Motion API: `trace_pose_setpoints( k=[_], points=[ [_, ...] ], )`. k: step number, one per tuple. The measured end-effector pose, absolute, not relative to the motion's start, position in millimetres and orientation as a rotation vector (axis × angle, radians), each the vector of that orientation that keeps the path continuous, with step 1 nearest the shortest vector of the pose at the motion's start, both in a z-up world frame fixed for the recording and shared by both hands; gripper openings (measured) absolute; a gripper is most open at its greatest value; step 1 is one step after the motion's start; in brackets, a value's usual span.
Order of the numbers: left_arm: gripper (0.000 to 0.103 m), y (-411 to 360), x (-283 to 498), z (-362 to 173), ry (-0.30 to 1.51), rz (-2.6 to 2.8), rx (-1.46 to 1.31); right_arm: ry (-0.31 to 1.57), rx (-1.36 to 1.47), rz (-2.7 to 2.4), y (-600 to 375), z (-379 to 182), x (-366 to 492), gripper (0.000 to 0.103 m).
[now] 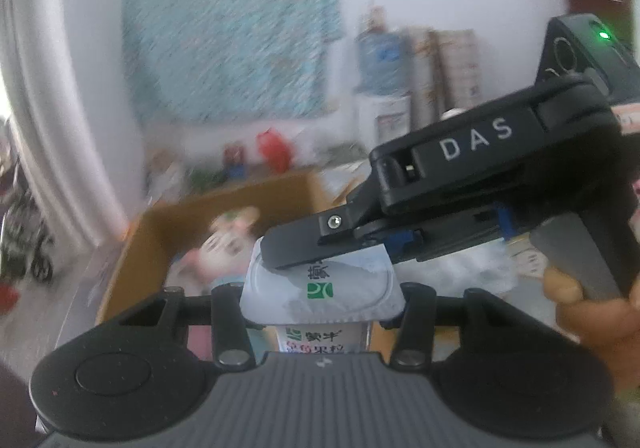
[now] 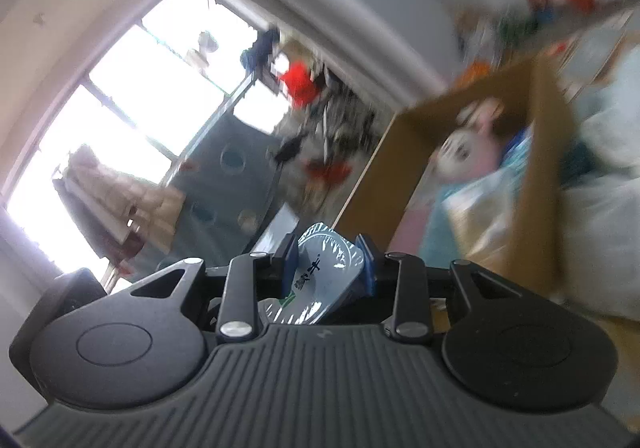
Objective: Organize soft objects
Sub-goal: 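Carry the yogurt cup over the box and open the right tool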
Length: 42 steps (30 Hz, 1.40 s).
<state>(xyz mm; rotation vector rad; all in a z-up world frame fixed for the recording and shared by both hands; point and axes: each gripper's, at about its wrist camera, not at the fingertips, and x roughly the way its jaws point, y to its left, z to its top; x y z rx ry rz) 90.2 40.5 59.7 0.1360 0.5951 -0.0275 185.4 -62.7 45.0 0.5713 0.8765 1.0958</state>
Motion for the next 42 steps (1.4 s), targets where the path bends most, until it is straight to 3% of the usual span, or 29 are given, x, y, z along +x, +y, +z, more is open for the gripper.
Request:
trace_pose_setpoints(
  k=[9, 15, 25, 28, 30, 32, 42],
  points=[
    [0.048, 130, 122, 15, 0.847, 0.019, -0.047, 1.236, 0.498, 1.062, 39, -4, 232, 0.033],
    [0.049, 162, 141, -9, 0.96, 0.057, -0.085, 1.357, 0.502, 1.045, 73, -41, 245, 0.035],
    [0.056, 176, 144, -33, 1.089, 0.075, -0.081, 1.383, 0.473, 1.034, 101, -68, 258, 0.035],
    [0.063, 183, 146, -37, 1.116, 0.083, -0.102, 1.4, 0.461, 1.006, 103, -79, 262, 0.036],
    [0.08, 184, 143, -30, 1.098, 0.078, -0.124, 1.41, 0.474, 1.004, 103, -83, 264, 0.036],
    [0.085, 181, 138, -21, 1.056, 0.092, -0.097, 1.398, 0.467, 1.009, 105, -81, 265, 0.036],
    [0.09, 166, 116, 2, 0.943, 0.127, -0.033, 1.261, 0.509, 1.035, 80, -48, 260, 0.044]
  ],
)
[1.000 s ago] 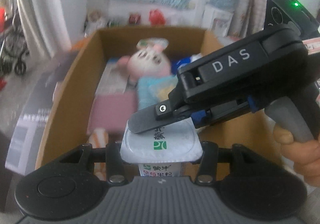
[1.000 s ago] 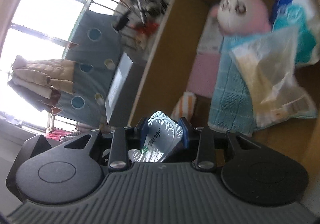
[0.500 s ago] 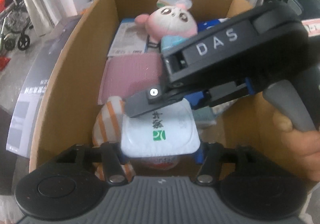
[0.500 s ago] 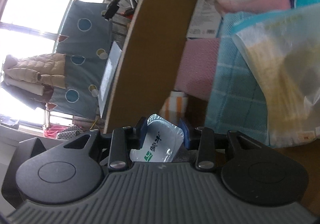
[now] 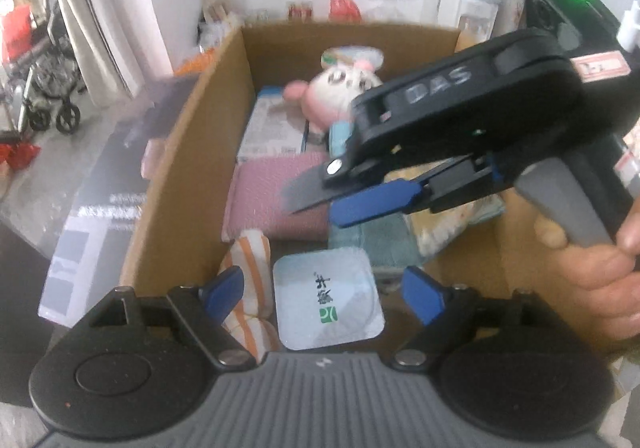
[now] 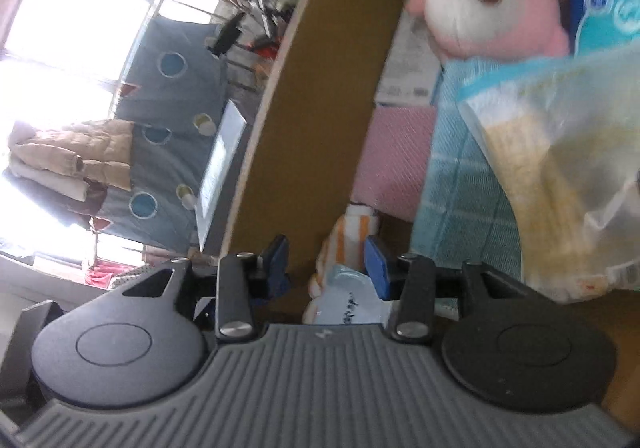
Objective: Organize soft objects
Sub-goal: 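Carry the yogurt cup over the box and open the right tool, then move the open right tool to the green floral cloth scrunchie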
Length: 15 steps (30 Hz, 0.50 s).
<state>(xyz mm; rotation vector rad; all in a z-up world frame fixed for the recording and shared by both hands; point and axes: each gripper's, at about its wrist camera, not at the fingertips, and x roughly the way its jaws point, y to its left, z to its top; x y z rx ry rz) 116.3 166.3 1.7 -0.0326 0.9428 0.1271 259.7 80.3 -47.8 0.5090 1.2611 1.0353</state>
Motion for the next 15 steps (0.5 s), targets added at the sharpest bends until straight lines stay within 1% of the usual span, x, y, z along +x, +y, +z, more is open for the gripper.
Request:
trace_pose_setpoints(
  k=[2, 8, 15],
  points=[
    [0.096, 160, 106, 9, 0.882, 0.126, -0.026, 1.196, 0.566, 1.061, 60, -36, 253, 0.045],
    [0.096, 130, 83, 24, 0.766, 0.15, 0.047, 0.981, 0.76, 1.096, -33, -13, 218, 0.05],
    [0.1, 78, 63, 43, 0.589, 0.064, 0.083, 0.749, 0.891, 0.962, -154, -17, 160, 0.057]
  ],
)
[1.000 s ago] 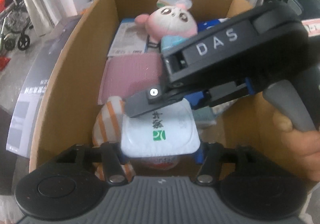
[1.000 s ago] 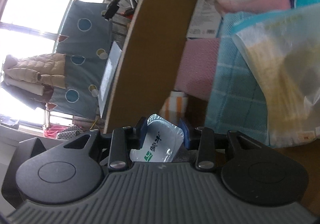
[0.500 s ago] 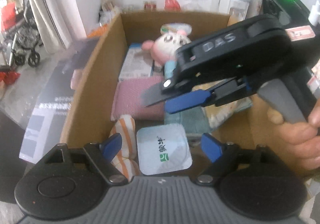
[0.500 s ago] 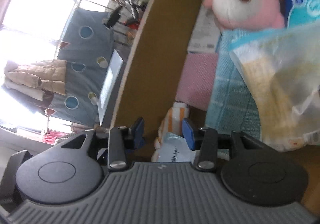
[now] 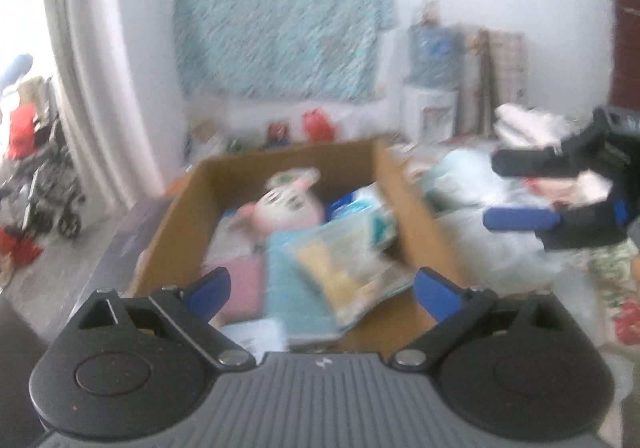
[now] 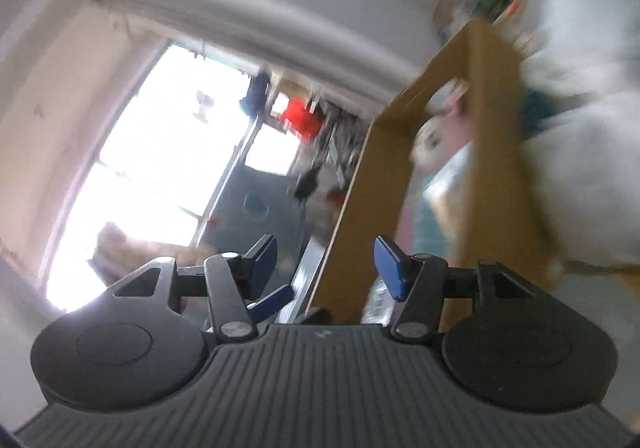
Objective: Organize soft objects
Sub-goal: 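Move the open right tool to the green floral cloth scrunchie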
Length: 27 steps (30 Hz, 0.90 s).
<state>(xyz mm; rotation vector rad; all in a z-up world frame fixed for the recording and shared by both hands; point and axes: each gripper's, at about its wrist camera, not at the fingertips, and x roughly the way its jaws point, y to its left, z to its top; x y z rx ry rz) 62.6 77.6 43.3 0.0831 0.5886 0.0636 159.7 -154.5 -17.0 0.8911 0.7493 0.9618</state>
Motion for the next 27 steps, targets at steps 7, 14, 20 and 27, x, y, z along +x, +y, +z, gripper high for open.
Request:
trace_pose_setpoints(
  k=[7, 14, 20, 27],
  points=[
    [0.1, -4, 56, 43, 0.56, -0.176, 0.101, 0.606, 0.962, 0.752, -244, -35, 106, 0.059],
    [0.1, -82, 60, 18, 0.603, -0.384, 0.123, 0.517, 0.984, 0.609, -303, -49, 73, 0.061],
    [0.1, -135, 73, -7, 0.635, -0.449, 0.191, 0.475, 0.989, 0.501, -342, -65, 60, 0.062],
    [0.099, -162, 97, -36, 0.638, -0.455, 0.242, 0.464, 0.966, 0.398, -363, -80, 61, 0.062]
  ],
)
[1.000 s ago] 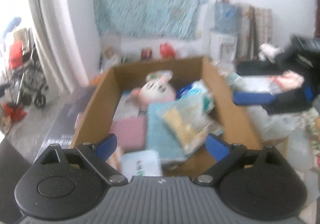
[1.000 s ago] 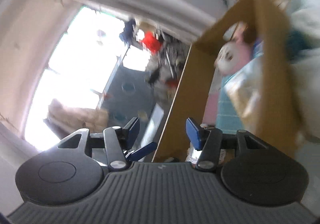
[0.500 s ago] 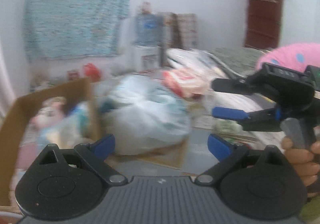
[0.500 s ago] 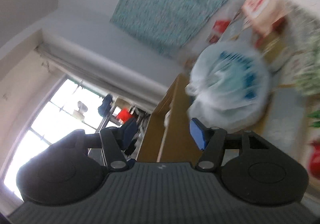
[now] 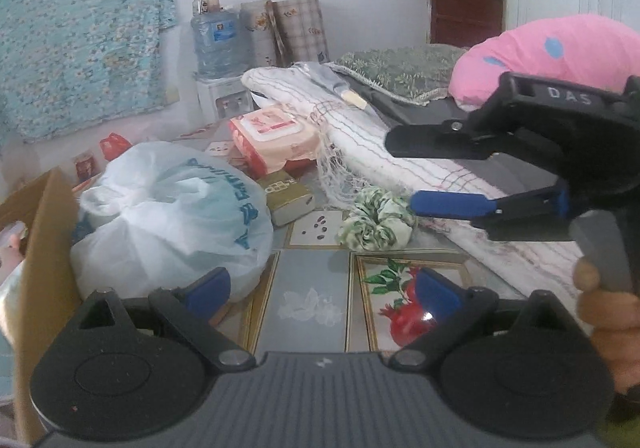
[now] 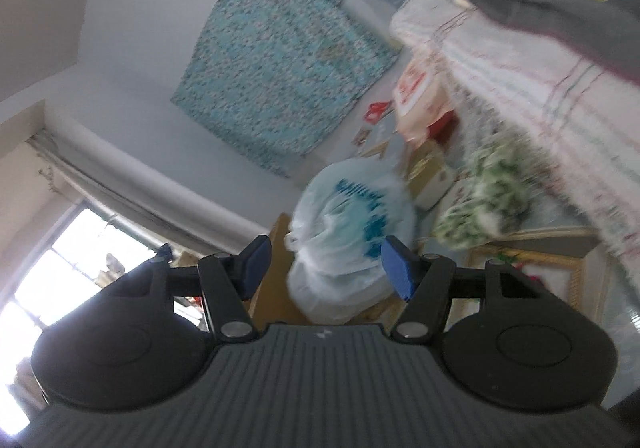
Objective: Organize soft objects
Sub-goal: 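Move the open right tool to the green floral cloth scrunchie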
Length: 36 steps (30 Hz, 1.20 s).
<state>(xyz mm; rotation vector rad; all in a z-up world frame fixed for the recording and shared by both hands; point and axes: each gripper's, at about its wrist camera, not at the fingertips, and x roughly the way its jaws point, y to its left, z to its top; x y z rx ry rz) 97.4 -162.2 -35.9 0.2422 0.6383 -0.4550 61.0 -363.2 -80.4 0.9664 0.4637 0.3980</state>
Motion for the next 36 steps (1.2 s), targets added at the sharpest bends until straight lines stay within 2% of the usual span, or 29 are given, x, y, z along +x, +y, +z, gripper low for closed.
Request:
trace_pose_setpoints(
  k=[4, 9, 17, 19, 21, 22, 24, 25, 27, 36],
  points=[
    [0.097, -174, 117, -48, 0.637, -0.454, 0.256, 0.479, 0.961, 0.343, -369, -91, 72, 0.059],
    [0.083, -190, 140, -60, 0.639, -0.469, 0.275, 0.489, 0.938, 0.296, -375, -97, 87, 0.056],
    [0.073, -217, 178, -80, 0.731, -0.549, 0.227, 0.5, 0.947, 0.283, -386, -101, 103, 0.057],
    [0.065, -222, 186, -86, 0.759, -0.567, 0.21, 0.505, 0.955, 0.278, -389, -103, 103, 0.057],
    [0.046, -226, 191, -91, 0.789, -0.571, 0.194, 0.508, 0.962, 0.275, -391, -104, 103, 0.057],
    [0.039, -226, 193, -93, 0.8, -0.573, 0.188, 0.508, 0.964, 0.274, -392, -104, 102, 0.057],
    [0.018, -225, 195, -94, 0.816, -0.574, 0.164, 0.507, 0.968, 0.272, -394, -104, 100, 0.057],
    [0.015, -225, 196, -94, 0.816, -0.574, 0.161, 0.506, 0.968, 0.272, -394, -104, 99, 0.057],
    [0.011, -224, 193, -93, 0.805, -0.561, 0.165, 0.502, 0.97, 0.271, -395, -103, 98, 0.058],
    [0.01, -199, 175, -83, 0.825, -0.529, 0.14, 0.518, 0.977, 0.294, -388, -105, 95, 0.058]
  ],
)
